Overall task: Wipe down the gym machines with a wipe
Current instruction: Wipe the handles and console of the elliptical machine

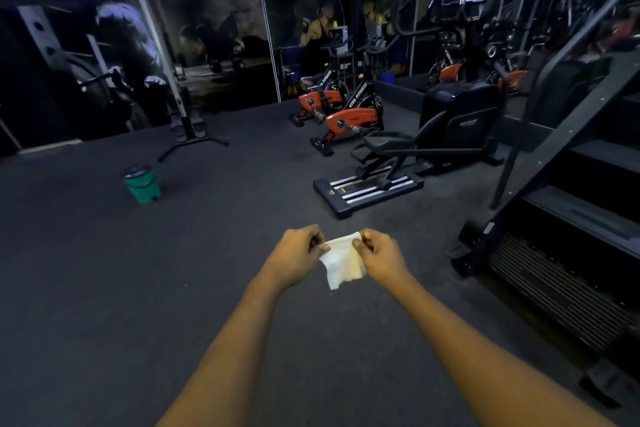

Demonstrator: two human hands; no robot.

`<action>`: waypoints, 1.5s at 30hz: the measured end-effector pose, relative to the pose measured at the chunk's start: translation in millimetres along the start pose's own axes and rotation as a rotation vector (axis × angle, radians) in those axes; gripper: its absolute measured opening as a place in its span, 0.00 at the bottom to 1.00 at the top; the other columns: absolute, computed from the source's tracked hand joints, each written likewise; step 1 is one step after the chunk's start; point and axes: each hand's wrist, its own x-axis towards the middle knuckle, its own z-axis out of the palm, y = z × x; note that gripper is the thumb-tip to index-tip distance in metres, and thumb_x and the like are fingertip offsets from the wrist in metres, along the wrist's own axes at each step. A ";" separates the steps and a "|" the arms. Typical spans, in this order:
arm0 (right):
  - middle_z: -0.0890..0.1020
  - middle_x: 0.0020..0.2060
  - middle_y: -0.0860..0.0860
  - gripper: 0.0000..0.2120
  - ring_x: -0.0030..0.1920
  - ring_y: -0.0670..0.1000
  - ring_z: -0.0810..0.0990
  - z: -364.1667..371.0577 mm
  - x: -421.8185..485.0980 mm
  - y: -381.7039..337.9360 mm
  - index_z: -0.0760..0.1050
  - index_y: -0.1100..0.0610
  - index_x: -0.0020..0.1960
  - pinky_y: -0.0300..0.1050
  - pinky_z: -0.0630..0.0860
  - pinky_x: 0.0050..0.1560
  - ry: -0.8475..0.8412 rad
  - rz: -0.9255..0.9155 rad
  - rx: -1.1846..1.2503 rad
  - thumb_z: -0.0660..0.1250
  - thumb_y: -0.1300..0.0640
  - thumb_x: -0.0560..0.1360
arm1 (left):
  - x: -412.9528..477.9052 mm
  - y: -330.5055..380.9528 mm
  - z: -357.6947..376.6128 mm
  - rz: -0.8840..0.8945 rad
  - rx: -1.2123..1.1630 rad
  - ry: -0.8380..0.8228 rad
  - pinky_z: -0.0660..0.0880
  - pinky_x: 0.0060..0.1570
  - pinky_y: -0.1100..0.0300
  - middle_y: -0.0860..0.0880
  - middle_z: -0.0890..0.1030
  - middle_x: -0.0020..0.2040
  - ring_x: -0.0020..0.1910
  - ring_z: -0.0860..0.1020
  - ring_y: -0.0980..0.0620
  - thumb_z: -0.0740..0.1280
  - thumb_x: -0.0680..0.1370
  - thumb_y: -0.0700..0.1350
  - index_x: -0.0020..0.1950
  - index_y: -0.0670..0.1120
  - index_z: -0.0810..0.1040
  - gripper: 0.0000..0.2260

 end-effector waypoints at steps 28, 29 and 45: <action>0.85 0.36 0.50 0.08 0.40 0.47 0.84 -87.6 704.0 126.1 0.83 0.55 0.43 0.30 0.74 0.35 0.717 0.152 0.096 0.69 0.54 0.79 | 824.0 -90.8 33.5 0.488 -0.122 -0.160 0.78 0.43 0.50 0.51 0.81 0.39 0.40 0.79 0.51 0.66 0.81 0.47 0.47 0.48 0.77 0.05; 0.85 0.34 0.49 0.11 0.39 0.47 0.84 -97.1 726.7 138.6 0.82 0.55 0.41 0.32 0.75 0.37 0.728 0.141 0.096 0.69 0.50 0.79 | 850.0 -86.9 43.0 0.503 -0.127 -0.156 0.77 0.43 0.51 0.52 0.80 0.38 0.39 0.78 0.52 0.67 0.81 0.47 0.47 0.48 0.78 0.05; 0.80 0.41 0.46 0.19 0.40 0.42 0.79 -288.3 1091.0 281.2 0.73 0.56 0.60 0.29 0.73 0.40 0.911 0.140 0.006 0.70 0.67 0.72 | 1280.5 14.0 143.7 0.647 -0.156 -0.076 0.76 0.44 0.52 0.54 0.80 0.40 0.40 0.78 0.54 0.66 0.81 0.46 0.47 0.51 0.77 0.04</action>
